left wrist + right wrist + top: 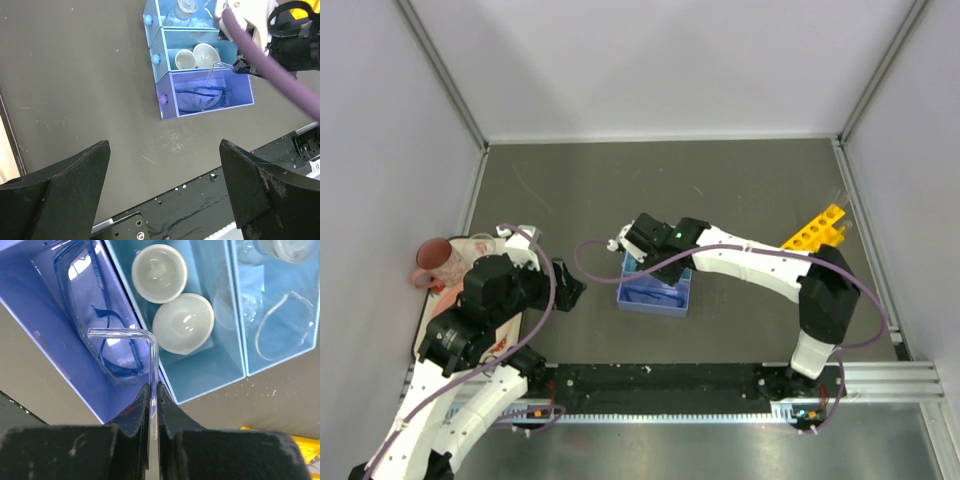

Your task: Organize the chemistry lab equipment

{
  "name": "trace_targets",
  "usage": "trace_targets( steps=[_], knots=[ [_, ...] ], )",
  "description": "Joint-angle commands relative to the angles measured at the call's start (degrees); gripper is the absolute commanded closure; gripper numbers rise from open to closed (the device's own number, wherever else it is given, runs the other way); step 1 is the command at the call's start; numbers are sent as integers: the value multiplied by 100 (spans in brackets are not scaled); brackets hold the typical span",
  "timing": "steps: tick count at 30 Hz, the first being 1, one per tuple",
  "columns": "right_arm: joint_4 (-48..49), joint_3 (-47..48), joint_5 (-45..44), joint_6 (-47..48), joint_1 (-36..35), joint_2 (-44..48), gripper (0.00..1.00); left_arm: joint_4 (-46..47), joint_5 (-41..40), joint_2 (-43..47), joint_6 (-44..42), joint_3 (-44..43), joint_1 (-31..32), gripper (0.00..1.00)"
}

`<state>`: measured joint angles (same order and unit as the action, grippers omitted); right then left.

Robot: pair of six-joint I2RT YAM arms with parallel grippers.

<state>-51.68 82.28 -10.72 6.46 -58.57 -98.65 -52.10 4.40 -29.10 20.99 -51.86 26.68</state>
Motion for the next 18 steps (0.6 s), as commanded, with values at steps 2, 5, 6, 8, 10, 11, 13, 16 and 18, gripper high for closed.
trace_targets(
  steps=[2,5,6,8,10,11,13,16,18],
  knots=[
    [281,104,254,374,-146,-119,100,15,-62,89,-60,-53,13,4],
    [343,51,413,374,-216,-172,100,6,-54,98,-78,-70,13,4],
    [360,34,483,382,-234,-172,100,6,-45,89,-78,-79,13,4],
    [413,-19,483,400,-366,-216,100,6,-45,80,-87,-88,13,4],
    [448,-54,492,383,-427,-277,100,6,-54,71,-95,-97,13,4],
    [492,-72,527,382,-436,-330,100,6,-36,63,-95,-97,13,4],
    [527,-124,562,382,-454,-409,100,6,-45,63,-95,-97,13,4],
    [668,-221,562,374,-498,-523,100,-2,-54,80,-95,-97,13,4],
    [843,-282,589,391,-515,-567,100,-2,-54,89,-95,-88,13,4]
  ],
)
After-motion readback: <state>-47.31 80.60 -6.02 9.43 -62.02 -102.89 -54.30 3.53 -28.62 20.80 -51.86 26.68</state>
